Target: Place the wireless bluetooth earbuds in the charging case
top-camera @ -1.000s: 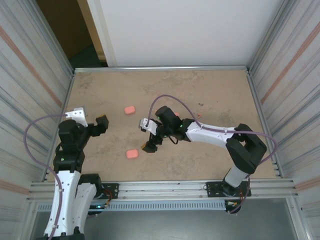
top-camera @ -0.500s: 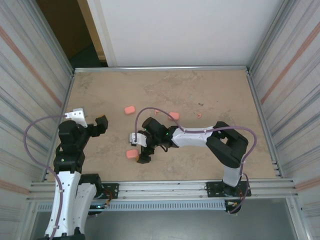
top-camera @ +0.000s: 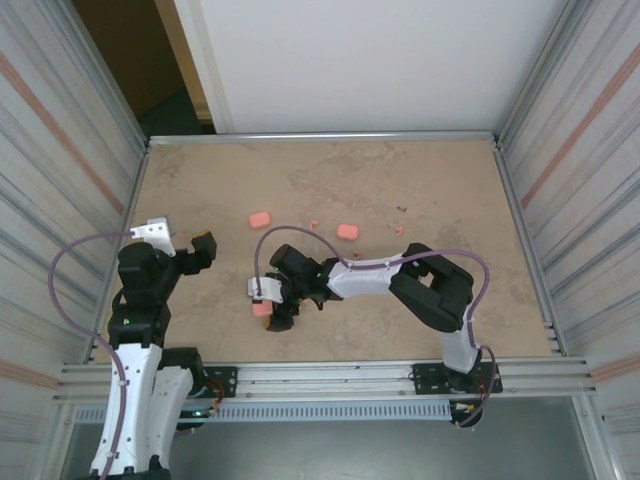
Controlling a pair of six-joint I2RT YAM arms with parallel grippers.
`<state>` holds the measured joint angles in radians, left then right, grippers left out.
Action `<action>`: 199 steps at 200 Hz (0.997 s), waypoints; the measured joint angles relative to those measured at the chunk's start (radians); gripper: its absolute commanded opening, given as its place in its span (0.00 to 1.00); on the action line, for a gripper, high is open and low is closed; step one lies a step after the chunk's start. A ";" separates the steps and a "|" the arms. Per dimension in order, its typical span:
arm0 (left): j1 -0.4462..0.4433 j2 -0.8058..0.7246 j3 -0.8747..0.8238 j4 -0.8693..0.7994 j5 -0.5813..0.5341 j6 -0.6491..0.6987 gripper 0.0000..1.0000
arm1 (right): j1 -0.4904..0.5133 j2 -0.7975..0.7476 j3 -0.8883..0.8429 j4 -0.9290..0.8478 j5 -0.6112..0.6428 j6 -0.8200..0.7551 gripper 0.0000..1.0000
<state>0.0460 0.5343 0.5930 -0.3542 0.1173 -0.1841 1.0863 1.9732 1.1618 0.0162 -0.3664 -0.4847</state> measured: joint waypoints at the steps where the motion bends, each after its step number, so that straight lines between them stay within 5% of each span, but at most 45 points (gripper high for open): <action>1: 0.000 0.000 0.000 0.000 0.000 0.000 0.99 | 0.000 0.002 0.001 -0.001 0.000 -0.001 0.80; 123: 0.000 0.000 -0.001 0.008 -0.008 0.000 0.99 | 0.001 0.040 0.024 -0.048 0.022 -0.006 0.46; 199: 0.000 0.000 -0.001 0.019 -0.005 -0.022 0.99 | -0.022 0.003 -0.010 0.012 0.063 0.002 0.40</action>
<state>0.0460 0.5343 0.5922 -0.3355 0.1120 -0.2062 1.0641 1.9762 1.1522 0.0284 -0.3038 -0.4831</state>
